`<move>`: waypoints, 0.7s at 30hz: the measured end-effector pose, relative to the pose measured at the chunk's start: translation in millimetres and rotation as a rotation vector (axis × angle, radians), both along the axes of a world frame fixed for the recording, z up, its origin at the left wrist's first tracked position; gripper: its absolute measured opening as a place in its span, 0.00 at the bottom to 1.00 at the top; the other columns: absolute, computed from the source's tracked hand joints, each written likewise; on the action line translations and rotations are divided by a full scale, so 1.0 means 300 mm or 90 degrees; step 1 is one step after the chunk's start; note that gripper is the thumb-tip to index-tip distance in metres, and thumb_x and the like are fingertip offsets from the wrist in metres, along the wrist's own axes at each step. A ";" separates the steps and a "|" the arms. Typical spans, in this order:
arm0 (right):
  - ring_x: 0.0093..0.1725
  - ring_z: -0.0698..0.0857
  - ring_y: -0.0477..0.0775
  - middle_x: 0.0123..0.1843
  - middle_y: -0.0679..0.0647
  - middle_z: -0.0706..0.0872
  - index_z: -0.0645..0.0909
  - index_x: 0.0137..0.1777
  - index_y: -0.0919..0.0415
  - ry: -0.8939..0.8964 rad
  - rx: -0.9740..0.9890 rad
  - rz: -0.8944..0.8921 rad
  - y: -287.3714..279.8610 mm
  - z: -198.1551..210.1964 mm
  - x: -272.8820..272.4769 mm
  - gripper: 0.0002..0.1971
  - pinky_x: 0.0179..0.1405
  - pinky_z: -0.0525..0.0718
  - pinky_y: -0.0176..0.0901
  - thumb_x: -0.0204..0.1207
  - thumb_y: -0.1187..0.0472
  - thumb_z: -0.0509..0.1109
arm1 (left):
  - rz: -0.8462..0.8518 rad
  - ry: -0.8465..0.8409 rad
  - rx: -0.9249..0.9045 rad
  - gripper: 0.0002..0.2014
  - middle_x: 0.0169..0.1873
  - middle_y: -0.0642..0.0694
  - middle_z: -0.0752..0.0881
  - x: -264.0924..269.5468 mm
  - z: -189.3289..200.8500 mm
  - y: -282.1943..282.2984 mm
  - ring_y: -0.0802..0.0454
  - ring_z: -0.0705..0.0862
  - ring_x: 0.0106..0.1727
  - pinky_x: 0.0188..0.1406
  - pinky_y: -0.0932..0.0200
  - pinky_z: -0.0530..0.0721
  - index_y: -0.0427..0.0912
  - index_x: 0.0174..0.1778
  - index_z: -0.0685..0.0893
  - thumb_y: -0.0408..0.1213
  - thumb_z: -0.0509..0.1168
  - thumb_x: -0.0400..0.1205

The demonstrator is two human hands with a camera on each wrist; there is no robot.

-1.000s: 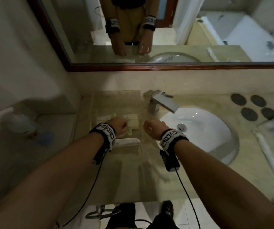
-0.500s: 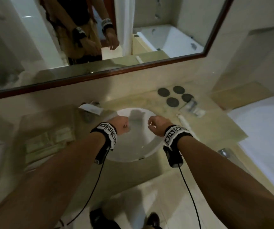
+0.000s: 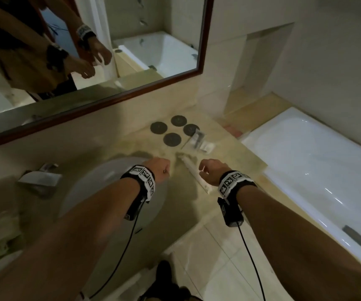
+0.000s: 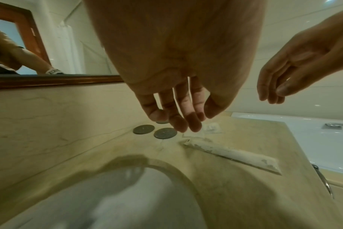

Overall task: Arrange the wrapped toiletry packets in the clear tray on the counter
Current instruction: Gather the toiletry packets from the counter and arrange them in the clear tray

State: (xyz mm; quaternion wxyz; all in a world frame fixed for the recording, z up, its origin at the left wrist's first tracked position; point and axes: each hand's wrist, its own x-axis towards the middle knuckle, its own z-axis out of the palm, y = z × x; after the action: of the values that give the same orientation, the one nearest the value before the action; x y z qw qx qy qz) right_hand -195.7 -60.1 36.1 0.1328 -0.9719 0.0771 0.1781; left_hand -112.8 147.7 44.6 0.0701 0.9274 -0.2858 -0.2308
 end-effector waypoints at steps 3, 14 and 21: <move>0.64 0.81 0.59 0.64 0.54 0.83 0.77 0.63 0.52 0.013 -0.007 -0.026 -0.054 -0.017 0.044 0.14 0.66 0.77 0.55 0.81 0.51 0.61 | -0.027 0.018 0.000 0.06 0.43 0.45 0.85 0.080 -0.049 -0.077 0.42 0.86 0.46 0.50 0.47 0.87 0.52 0.35 0.74 0.36 0.63 0.75; 0.60 0.83 0.61 0.62 0.56 0.83 0.79 0.61 0.54 0.053 -0.004 -0.071 -0.190 -0.079 0.218 0.13 0.62 0.81 0.55 0.79 0.54 0.63 | -0.089 0.033 -0.013 0.13 0.55 0.43 0.83 0.240 -0.164 -0.249 0.41 0.84 0.54 0.55 0.46 0.85 0.44 0.56 0.80 0.40 0.68 0.77; 0.65 0.78 0.61 0.66 0.57 0.77 0.76 0.65 0.54 0.076 -0.019 -0.015 -0.270 -0.193 0.363 0.15 0.64 0.78 0.54 0.80 0.55 0.64 | -0.120 0.055 0.026 0.25 0.79 0.43 0.65 0.301 -0.293 -0.311 0.42 0.67 0.78 0.75 0.49 0.70 0.45 0.74 0.72 0.36 0.68 0.80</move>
State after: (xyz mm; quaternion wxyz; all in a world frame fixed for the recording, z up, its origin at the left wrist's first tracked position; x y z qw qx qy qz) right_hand -86.9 -141.2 -21.7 0.1159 -0.9604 0.0989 0.2334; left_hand -22.4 54.5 -43.3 0.0413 0.8868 -0.3639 -0.2819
